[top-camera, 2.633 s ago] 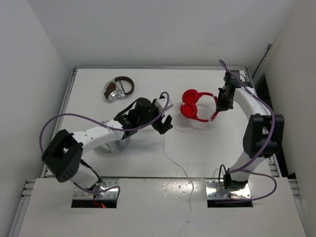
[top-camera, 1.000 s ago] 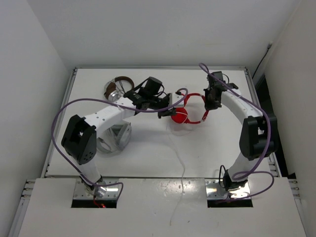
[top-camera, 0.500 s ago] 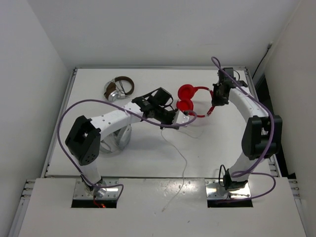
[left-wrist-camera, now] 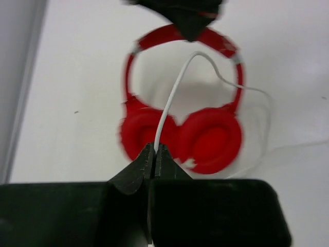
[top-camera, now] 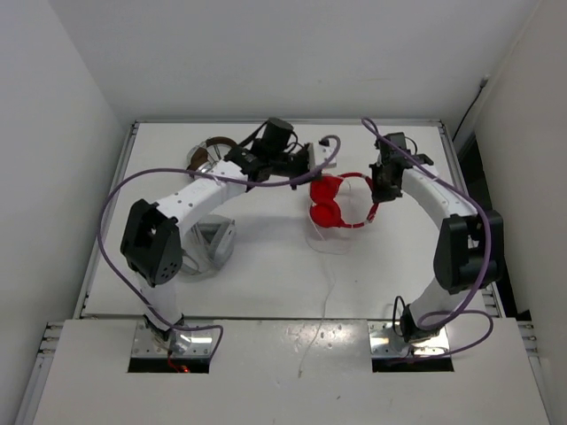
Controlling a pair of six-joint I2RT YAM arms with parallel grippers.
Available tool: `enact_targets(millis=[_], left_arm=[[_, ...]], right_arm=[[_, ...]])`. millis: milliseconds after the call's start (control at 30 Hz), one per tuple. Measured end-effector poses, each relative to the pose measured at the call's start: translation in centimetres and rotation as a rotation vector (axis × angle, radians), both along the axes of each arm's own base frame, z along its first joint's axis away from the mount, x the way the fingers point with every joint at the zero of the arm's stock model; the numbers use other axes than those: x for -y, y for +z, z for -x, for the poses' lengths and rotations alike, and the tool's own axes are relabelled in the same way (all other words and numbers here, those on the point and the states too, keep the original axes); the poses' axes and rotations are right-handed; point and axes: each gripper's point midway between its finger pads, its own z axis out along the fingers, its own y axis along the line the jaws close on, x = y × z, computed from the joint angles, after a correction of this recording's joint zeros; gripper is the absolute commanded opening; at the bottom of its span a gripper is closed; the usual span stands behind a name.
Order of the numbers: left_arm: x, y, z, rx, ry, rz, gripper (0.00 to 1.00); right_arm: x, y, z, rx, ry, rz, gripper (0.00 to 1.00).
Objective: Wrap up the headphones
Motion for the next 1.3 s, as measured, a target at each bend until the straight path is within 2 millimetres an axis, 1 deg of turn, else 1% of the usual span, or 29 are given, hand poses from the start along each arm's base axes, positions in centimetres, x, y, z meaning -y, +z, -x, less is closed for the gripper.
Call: enact_targets(millis=[67,133,200,233,300,467,600,733,800,900,1100,1200,1300], left_arm=[[-0.8,1.0,-2.3,0.006,0.072,0.033,0.0],[-1.8,1.5,-4.5,0.009,0.141,0.051,0.0],[-2.5,1.4,-6.6,0.006,0.196,0.059,0.0],[-2.9,1.1,-7.6,0.004,0.224,0.058,0.0],[-3.6,0.4,-9.1,-0.006,0.266,0.051,0.0],[-4.9,-1.8,-12.4,-0.016,0.359,0.015,0.0],[-5.6,-2.8,-14.7,-0.018,0.417,0.004,0.0],[-7.2,-3.2,-17.3,-0.025,0.501,0.012,0.0],[-8.4,-3.6,-18.5,-0.036,0.555,0.013,0.0],[-10.8,-4.9,-20.0,-0.064,0.647,0.003,0.0],[-14.4,-6.8,-21.9,-0.091,0.773,-0.017,0.0],[-15.4,-7.2,-22.4,-0.093,0.806,-0.022,0.0],[-15.8,-8.2,-22.2,-0.103,0.806,-0.026,0.0]], right_arm=[[0.3,-0.1,0.8,-0.006,0.01,0.017,0.0],[0.7,0.1,1.4,-0.003,0.015,0.031,0.0],[0.8,0.5,1.8,0.011,0.025,0.042,0.0],[0.8,0.7,1.9,0.019,0.03,0.046,0.0],[0.7,1.2,2.0,0.036,0.043,0.052,0.0],[0.2,2.0,2.3,0.07,0.09,0.081,0.0],[-0.1,2.1,2.9,0.082,0.133,0.1,0.0],[-0.3,2.1,3.5,0.084,0.16,0.111,0.0],[-0.3,2.2,3.7,0.09,0.165,0.113,0.0],[-0.2,2.9,3.9,0.108,0.171,0.113,0.0],[-0.2,3.4,4.9,0.121,0.186,0.091,0.0],[0.0,3.7,5.5,0.119,0.189,0.073,0.0],[0.3,4.0,5.5,0.125,0.171,0.041,0.0]])
